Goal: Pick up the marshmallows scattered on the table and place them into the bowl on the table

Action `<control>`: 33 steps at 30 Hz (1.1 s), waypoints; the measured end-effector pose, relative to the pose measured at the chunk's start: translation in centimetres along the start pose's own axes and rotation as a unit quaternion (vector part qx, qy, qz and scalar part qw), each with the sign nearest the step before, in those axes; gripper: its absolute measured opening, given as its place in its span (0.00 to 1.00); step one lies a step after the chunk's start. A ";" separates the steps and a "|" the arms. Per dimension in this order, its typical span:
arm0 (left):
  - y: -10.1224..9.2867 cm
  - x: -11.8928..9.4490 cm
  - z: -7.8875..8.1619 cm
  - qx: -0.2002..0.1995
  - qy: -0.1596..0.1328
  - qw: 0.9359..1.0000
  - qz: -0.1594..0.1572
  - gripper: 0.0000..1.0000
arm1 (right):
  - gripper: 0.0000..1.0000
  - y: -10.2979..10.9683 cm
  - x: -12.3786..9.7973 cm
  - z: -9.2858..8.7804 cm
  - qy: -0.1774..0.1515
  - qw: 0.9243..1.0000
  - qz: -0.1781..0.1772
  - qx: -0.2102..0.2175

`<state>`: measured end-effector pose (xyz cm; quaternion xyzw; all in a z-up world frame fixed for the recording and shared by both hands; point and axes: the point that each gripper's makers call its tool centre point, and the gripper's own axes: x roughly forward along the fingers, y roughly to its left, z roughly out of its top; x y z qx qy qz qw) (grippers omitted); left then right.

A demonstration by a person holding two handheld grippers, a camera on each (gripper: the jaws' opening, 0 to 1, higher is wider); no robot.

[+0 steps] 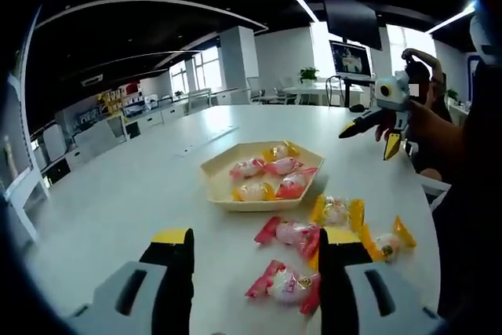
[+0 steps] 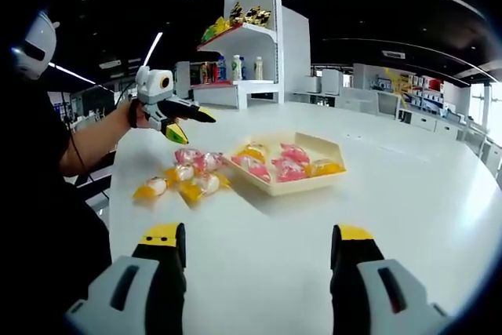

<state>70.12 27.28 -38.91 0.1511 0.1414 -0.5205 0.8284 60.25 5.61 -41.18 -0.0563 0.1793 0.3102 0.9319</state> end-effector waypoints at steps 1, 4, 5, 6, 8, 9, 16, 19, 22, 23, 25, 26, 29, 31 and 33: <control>0.0 0.0 0.0 -0.001 0.001 1.000 -0.001 0.64 | 0.75 0.1 0.0 0.0 0.000 1.000 0.001 -0.001; -0.3 -0.2 -0.5 0.011 0.014 1.000 -0.007 0.64 | 0.75 0.4 0.1 0.0 0.002 1.000 0.006 -0.003; -0.4 -0.3 -0.6 0.014 0.017 1.000 -0.009 0.64 | 0.75 0.4 0.2 0.0 0.003 1.000 0.007 -0.004; -0.4 -0.4 -0.7 0.017 0.018 1.000 -0.010 0.64 | 0.75 0.5 0.2 -0.1 0.003 1.000 0.008 -0.005; -0.8 -0.4 -0.6 0.018 0.017 1.000 -0.012 0.64 | 0.74 0.6 0.2 -0.1 0.004 1.000 0.011 -0.005; -0.9 -0.5 -0.6 0.018 0.018 1.000 -0.012 0.64 | 0.74 0.6 0.2 -0.1 0.005 1.000 0.011 -0.005; -0.4 -0.6 -1.7 0.014 0.028 0.999 -0.015 0.64 | 0.74 0.7 0.3 -0.3 0.008 1.000 0.011 -0.004; -0.6 -0.5 -2.2 0.019 0.035 0.999 -0.023 0.64 | 0.73 0.7 0.4 -0.3 0.008 1.000 0.013 -0.005; -1.3 -0.5 -2.9 0.033 0.049 0.998 -0.037 0.63 | 0.73 0.7 0.4 0.0 0.004 1.000 0.012 -0.006; -1.4 -0.5 -3.0 0.034 0.051 0.997 -0.041 0.63 | 0.73 0.7 0.4 0.0 0.005 1.000 0.012 -0.005; -1.5 -0.6 -3.1 0.035 0.050 0.997 -0.047 0.61 | 0.73 0.6 0.4 -0.1 0.006 1.000 0.012 -0.006; -1.6 -0.6 -3.2 0.036 0.049 0.997 -0.050 0.60 | 0.74 0.6 0.3 -0.2 0.007 1.000 0.013 -0.005; -1.8 -0.6 -3.2 0.041 0.049 0.996 -0.055 0.60 | 0.74 0.7 0.3 -0.3 0.008 1.000 0.013 -0.005; -1.8 -0.6 -3.3 0.044 0.049 0.996 -0.060 0.60 | 0.74 0.7 0.3 -0.3 0.010 1.000 0.014 -0.004; -1.7 -0.6 -3.4 0.043 0.048 0.996 -0.061 0.60 | 0.74 0.7 0.3 -0.2 0.008 1.000 0.013 -0.005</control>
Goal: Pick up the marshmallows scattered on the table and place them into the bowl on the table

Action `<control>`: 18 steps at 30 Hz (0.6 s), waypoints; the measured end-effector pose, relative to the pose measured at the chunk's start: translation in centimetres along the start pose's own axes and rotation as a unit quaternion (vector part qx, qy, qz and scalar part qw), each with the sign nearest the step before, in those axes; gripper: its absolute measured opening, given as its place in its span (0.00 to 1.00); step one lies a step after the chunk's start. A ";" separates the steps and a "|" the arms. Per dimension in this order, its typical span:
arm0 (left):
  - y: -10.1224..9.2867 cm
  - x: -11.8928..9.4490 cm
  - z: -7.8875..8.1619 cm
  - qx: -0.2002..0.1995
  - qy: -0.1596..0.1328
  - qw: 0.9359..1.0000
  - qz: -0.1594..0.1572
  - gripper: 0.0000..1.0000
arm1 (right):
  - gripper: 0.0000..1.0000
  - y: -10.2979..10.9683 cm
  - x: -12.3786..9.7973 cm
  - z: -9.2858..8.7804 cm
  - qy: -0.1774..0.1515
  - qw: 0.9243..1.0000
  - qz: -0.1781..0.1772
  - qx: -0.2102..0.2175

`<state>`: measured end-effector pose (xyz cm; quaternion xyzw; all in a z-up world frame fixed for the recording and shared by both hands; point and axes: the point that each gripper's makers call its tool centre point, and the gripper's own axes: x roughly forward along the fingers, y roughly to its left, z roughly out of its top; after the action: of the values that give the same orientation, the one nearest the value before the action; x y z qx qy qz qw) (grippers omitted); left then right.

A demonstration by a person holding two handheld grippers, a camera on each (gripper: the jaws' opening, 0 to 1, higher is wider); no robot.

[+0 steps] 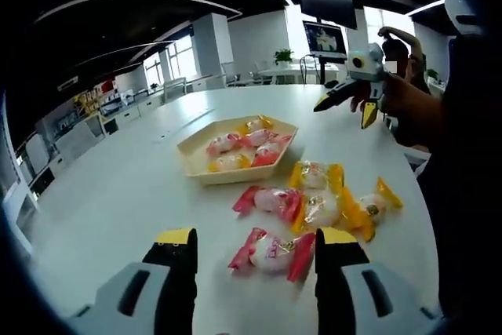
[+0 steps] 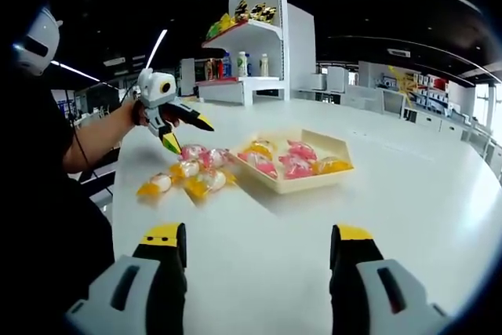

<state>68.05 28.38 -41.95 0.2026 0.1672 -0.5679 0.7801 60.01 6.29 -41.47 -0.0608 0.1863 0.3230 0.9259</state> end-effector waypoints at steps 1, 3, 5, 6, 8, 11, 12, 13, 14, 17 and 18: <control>0.0 0.1 -0.1 0.000 0.001 1.000 -0.001 0.60 | 0.74 0.0 0.0 0.1 -0.002 1.000 0.000 0.000; 0.0 0.2 -0.2 0.000 0.003 1.000 -0.001 0.60 | 0.74 0.0 -0.1 0.2 -0.003 1.000 0.001 0.000; 0.2 0.4 -0.6 -0.007 0.008 1.000 0.000 0.59 | 0.74 0.0 -0.1 0.1 -0.001 1.000 0.000 -0.001; 0.2 0.4 -0.6 -0.007 0.009 1.000 0.000 0.59 | 0.74 0.0 -0.1 0.1 -0.001 1.000 0.000 -0.001; -0.1 0.5 -0.6 -0.008 0.007 1.000 -0.004 0.59 | 0.74 0.0 0.0 0.1 -0.001 1.000 0.000 -0.001; -0.5 0.6 -0.8 -0.003 0.008 1.000 -0.010 0.58 | 0.74 0.0 0.0 0.0 0.000 1.000 0.001 -0.001; -0.5 0.7 -0.9 -0.002 0.009 1.000 -0.009 0.57 | 0.74 0.0 0.0 0.0 0.000 1.000 0.001 -0.001; -0.5 0.8 -1.0 -0.002 0.010 1.000 -0.009 0.57 | 0.74 0.0 0.1 -0.1 0.001 1.000 0.001 0.000; -0.5 0.8 -1.1 -0.003 0.011 1.000 -0.011 0.56 | 0.74 0.1 0.1 -0.2 0.002 1.000 0.001 0.001; -0.6 0.9 -1.1 -0.003 0.008 1.000 -0.014 0.54 | 0.74 0.3 0.2 -0.3 0.002 1.000 0.004 0.001; -0.7 0.9 -1.1 -0.005 0.007 1.000 -0.014 0.54 | 0.74 0.3 0.3 -0.3 0.002 1.000 0.004 0.002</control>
<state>67.64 28.03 -43.40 0.2003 0.1778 -0.5768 0.7717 59.91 6.59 -41.87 -0.0592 0.1889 0.3266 0.9242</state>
